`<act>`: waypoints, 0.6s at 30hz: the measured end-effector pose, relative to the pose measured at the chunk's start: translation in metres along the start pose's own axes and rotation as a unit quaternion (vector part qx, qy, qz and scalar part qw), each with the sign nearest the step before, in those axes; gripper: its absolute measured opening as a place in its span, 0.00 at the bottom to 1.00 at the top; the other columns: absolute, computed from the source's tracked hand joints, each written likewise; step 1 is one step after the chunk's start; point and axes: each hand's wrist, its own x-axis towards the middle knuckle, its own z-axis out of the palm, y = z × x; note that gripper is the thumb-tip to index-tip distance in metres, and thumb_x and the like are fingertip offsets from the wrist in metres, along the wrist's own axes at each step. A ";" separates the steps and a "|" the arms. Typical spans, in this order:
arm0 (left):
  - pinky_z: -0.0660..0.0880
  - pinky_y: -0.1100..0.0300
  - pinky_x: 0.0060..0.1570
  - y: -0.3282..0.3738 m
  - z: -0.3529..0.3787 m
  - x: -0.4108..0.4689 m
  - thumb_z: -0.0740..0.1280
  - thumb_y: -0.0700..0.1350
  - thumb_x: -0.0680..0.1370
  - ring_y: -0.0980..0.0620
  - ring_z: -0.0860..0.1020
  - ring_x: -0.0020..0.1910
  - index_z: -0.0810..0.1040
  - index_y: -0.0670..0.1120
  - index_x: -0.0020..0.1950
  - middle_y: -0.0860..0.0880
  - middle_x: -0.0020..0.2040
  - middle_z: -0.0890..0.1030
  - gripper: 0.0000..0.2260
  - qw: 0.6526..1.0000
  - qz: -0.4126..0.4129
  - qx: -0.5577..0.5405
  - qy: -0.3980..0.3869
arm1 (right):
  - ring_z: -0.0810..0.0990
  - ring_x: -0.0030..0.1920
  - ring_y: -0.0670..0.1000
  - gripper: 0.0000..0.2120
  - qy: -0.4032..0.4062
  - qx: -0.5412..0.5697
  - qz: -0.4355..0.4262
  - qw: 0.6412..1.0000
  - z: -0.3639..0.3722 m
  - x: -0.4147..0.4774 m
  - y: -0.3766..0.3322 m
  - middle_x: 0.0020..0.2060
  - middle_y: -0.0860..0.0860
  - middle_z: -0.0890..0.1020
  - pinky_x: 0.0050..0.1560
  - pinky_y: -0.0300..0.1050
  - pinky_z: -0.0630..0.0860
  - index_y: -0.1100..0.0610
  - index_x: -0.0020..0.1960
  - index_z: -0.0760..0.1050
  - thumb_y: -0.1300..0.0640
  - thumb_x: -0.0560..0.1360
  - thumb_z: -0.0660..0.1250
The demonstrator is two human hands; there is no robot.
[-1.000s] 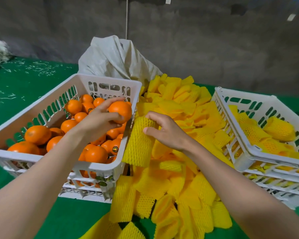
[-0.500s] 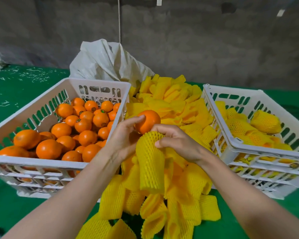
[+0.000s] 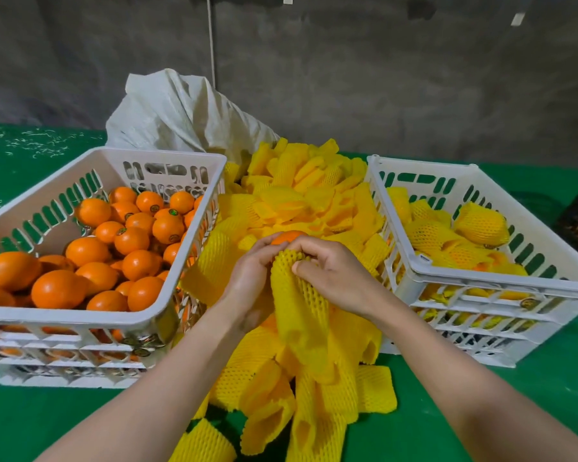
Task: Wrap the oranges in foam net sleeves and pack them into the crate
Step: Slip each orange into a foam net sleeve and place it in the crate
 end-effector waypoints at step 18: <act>0.81 0.58 0.43 -0.007 0.018 0.008 0.68 0.44 0.69 0.49 0.82 0.46 0.69 0.46 0.68 0.45 0.51 0.83 0.27 0.998 0.051 -0.022 -0.021 | 0.69 0.28 0.44 0.03 0.349 -0.023 -0.019 0.937 0.015 0.006 0.030 0.27 0.46 0.71 0.30 0.49 0.64 0.50 0.47 0.68 0.51 0.78 0.58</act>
